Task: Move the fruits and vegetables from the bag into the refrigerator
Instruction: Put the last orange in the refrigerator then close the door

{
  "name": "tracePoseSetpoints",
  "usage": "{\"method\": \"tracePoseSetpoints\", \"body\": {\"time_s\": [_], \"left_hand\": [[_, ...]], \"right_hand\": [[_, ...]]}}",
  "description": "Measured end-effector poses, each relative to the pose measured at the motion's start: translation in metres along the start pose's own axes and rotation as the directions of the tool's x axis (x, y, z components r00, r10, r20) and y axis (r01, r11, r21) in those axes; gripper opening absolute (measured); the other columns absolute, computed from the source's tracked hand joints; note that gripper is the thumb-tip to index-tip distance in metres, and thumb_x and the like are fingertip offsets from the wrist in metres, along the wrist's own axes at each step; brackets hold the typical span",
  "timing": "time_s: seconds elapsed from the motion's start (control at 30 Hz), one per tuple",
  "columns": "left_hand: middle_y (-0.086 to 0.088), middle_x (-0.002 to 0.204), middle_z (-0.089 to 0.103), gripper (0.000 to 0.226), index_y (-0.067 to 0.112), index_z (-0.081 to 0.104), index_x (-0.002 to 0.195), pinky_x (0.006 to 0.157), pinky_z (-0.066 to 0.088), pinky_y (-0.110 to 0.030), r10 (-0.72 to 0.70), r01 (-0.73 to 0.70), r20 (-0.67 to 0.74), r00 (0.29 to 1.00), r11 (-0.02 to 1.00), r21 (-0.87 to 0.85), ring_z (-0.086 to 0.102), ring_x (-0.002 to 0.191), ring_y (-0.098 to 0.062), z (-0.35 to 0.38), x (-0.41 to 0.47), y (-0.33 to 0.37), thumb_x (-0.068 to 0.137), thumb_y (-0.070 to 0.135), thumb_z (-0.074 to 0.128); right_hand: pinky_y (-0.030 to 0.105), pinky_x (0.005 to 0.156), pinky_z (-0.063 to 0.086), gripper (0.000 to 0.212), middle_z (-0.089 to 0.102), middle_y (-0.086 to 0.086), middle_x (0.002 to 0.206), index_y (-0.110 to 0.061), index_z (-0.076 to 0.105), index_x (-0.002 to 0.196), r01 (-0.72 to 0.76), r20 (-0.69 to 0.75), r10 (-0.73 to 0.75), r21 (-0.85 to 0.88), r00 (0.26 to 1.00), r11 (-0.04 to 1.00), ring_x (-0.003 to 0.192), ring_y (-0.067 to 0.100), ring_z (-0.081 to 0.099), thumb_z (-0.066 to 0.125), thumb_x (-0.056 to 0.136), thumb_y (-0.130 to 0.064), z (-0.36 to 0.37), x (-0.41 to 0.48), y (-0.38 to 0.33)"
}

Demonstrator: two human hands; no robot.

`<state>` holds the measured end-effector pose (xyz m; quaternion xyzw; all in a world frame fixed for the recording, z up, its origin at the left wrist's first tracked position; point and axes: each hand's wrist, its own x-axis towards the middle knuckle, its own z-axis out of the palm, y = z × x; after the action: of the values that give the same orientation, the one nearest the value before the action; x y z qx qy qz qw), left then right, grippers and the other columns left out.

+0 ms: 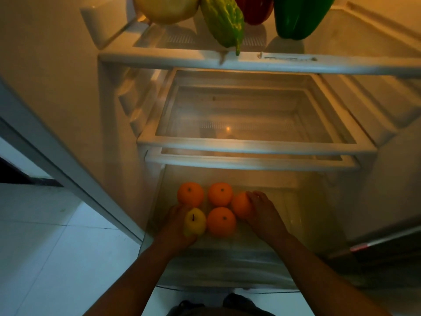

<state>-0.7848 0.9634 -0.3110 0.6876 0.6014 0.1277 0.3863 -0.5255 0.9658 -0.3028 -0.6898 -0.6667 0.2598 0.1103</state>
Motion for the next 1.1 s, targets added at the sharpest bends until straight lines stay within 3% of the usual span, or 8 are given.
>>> {"method": "tracePoseSetpoints", "body": {"time_s": [0.1, 0.23, 0.37, 0.5, 0.67, 0.83, 0.97, 1.1], "left_hand": [[0.001, 0.108, 0.048, 0.042, 0.011, 0.053, 0.108, 0.080, 0.044, -0.028, 0.021, -0.021, -0.019, 1.000, 1.000, 0.013, 0.049, 0.098, -0.019, -0.004, -0.003, 0.013, 0.074, 0.031, 0.069], [-0.005, 0.124, 0.041, 0.063, 0.015, 0.038, 0.132, 0.088, 0.037, -0.027, 0.076, -0.071, -0.040, 0.996, 0.992, 0.107, 0.043, 0.114, -0.023, -0.012, -0.006, 0.022, 0.079, 0.029, 0.069], [-0.002, 0.134, 0.040, 0.062, 0.021, 0.038, 0.134, 0.083, 0.031, -0.022, 0.214, -0.207, -0.044, 0.976, 0.971, 0.120, 0.043, 0.116, -0.019, -0.020, -0.015, 0.030, 0.080, 0.032, 0.068], [0.008, 0.118, 0.046, 0.058, 0.029, 0.045, 0.127, 0.080, 0.034, -0.022, 0.288, -0.289, 0.019, 0.957, 0.956, 0.057, 0.046, 0.106, -0.009, -0.014, -0.028, 0.038, 0.073, 0.048, 0.056], [0.019, 0.113, 0.048, 0.041, 0.030, 0.053, 0.118, 0.078, 0.028, 0.002, 0.386, -0.390, 0.071, 0.920, 0.919, 0.060, 0.043, 0.101, 0.006, -0.003, -0.052, 0.049, 0.082, 0.048, 0.054], [0.013, 0.115, 0.058, 0.027, 0.032, 0.056, 0.116, 0.077, 0.036, -0.007, 0.387, -0.400, 0.113, 0.915, 0.905, 0.142, 0.049, 0.099, 0.005, 0.002, -0.080, 0.050, 0.092, 0.041, 0.048], [0.010, 0.113, 0.060, 0.033, 0.030, 0.056, 0.116, 0.079, 0.042, -0.017, 0.338, -0.346, 0.075, 0.938, 0.909, 0.233, 0.054, 0.098, -0.001, 0.004, -0.105, 0.048, 0.093, 0.047, 0.039], [0.007, 0.121, 0.059, 0.055, 0.030, 0.051, 0.123, 0.095, 0.042, -0.037, 0.362, -0.339, 0.021, 0.932, 0.849, 0.406, 0.055, 0.110, -0.014, 0.017, -0.127, 0.041, 0.082, 0.055, 0.023]], "right_hand": [[0.034, 0.109, 0.026, 0.071, 0.029, 0.017, 0.150, -0.011, 0.034, 0.142, 0.015, 0.016, -0.014, -0.031, 1.000, 0.999, 0.136, 0.031, 0.031, 0.053, 0.082, -0.043, 0.001, 0.002, 0.001], [0.033, 0.106, 0.030, 0.070, 0.025, 0.015, 0.152, -0.014, 0.034, 0.142, 0.040, -0.028, -0.041, -0.042, 0.999, 0.998, 0.135, 0.031, 0.033, 0.067, 0.083, -0.030, -0.008, -0.002, -0.001], [0.032, 0.107, 0.029, 0.070, 0.032, 0.015, 0.148, -0.011, 0.039, 0.139, 0.047, -0.120, -0.046, 0.007, 0.992, 0.999, 0.134, 0.029, 0.036, 0.072, 0.079, -0.026, -0.021, -0.023, -0.007], [0.025, 0.103, 0.028, 0.066, 0.041, 0.009, 0.144, -0.014, 0.041, 0.137, 0.050, -0.178, -0.041, 0.046, 0.983, 0.998, 0.132, 0.023, 0.038, 0.070, 0.080, -0.031, -0.022, -0.061, -0.014], [0.015, 0.098, 0.027, 0.054, 0.042, 0.000, 0.142, -0.019, 0.042, 0.136, 0.065, -0.187, -0.058, 0.029, 0.981, 0.997, 0.127, 0.014, 0.042, 0.060, 0.088, -0.034, -0.018, -0.101, -0.018], [0.018, 0.086, 0.040, 0.037, 0.051, -0.004, 0.131, -0.024, 0.051, 0.128, 0.182, -0.147, -0.177, 0.018, 0.973, 0.983, 0.111, 0.012, 0.055, 0.052, 0.092, -0.036, -0.009, -0.129, -0.022], [0.021, 0.087, 0.042, 0.049, 0.056, -0.005, 0.126, -0.024, 0.053, 0.126, 0.248, -0.114, -0.252, -0.044, 0.961, 0.968, 0.109, 0.013, 0.055, 0.036, 0.089, -0.050, -0.006, -0.154, -0.018], [0.029, 0.086, 0.049, 0.043, 0.064, -0.003, 0.115, -0.024, 0.055, 0.119, 0.317, -0.159, -0.356, -0.229, 0.921, 0.921, 0.098, 0.016, 0.063, 0.053, 0.081, -0.043, -0.002, -0.181, -0.004]]}}
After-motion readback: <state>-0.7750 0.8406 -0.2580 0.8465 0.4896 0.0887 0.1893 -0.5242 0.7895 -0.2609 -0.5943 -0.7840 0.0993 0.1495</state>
